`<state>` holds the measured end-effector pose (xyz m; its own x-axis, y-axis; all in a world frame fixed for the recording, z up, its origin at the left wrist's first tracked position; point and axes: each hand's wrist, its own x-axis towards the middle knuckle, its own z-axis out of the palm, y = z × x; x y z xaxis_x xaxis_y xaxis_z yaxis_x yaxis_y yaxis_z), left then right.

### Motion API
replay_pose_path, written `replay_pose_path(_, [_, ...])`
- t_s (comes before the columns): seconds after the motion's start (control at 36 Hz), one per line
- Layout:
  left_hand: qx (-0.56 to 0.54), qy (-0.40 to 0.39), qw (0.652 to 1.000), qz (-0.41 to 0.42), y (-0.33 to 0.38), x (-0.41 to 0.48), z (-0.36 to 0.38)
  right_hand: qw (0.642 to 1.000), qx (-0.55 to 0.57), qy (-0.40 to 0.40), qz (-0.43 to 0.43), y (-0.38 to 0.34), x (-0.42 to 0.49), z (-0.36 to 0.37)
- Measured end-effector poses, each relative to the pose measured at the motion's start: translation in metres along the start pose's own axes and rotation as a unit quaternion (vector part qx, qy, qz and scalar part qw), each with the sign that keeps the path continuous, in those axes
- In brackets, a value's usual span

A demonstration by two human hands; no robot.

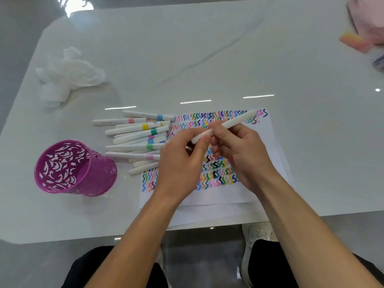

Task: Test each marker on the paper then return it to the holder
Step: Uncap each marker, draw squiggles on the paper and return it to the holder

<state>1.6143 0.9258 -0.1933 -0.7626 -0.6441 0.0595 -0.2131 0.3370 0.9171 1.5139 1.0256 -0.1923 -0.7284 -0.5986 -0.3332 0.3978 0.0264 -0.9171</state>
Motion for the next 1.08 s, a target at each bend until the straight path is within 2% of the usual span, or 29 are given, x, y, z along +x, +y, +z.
replay_pose_path(0.28, [0.0,0.017,0.999,-0.028,0.012,-0.005,-0.012,1.0,0.021,0.001,0.0,0.004,-0.003,0.012])
replay_pose_path(0.5, [-0.071,0.061,0.992,-0.089,0.016,-0.028,-0.023,0.999,0.026,-0.031,0.017,0.008,-0.023,0.015])
replay_pose_path(0.72, [-0.205,0.129,0.961,-0.137,0.022,-0.045,-0.046,0.998,0.043,-0.035,0.028,0.01,-0.044,0.018])
replay_pose_path(0.81, [-0.206,0.174,0.956,-0.117,0.024,-0.047,-0.063,0.999,0.026,-0.025,0.029,0.012,-0.045,0.018])
replay_pose_path(0.94, [-0.106,0.255,0.96,-0.046,0.026,-0.051,-0.095,0.999,-0.038,-0.004,0.018,0.015,-0.04,0.019])
replay_pose_path(1.08, [-0.046,0.363,0.931,0.02,0.026,-0.054,-0.12,0.998,-0.062,0.001,0.008,0.016,-0.033,0.024])
